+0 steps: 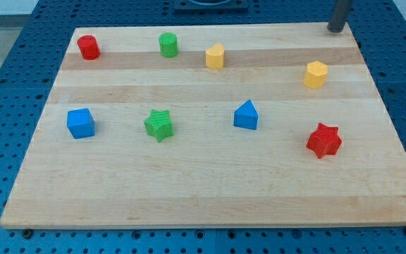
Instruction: Point your arm to the top right of the blue triangle
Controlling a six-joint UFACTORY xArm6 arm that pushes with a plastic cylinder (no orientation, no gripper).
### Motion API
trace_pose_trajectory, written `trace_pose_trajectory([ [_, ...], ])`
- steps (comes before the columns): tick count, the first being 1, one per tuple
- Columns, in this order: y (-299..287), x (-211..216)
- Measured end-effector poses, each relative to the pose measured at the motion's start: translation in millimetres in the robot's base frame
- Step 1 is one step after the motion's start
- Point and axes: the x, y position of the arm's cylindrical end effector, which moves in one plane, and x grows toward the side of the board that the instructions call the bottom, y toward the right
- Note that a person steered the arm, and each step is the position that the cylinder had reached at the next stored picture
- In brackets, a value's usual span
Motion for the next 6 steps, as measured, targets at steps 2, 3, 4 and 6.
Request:
trace_pose_trajectory([
  [2, -32, 3],
  [3, -42, 22],
  [4, -67, 101],
  [6, -97, 104],
])
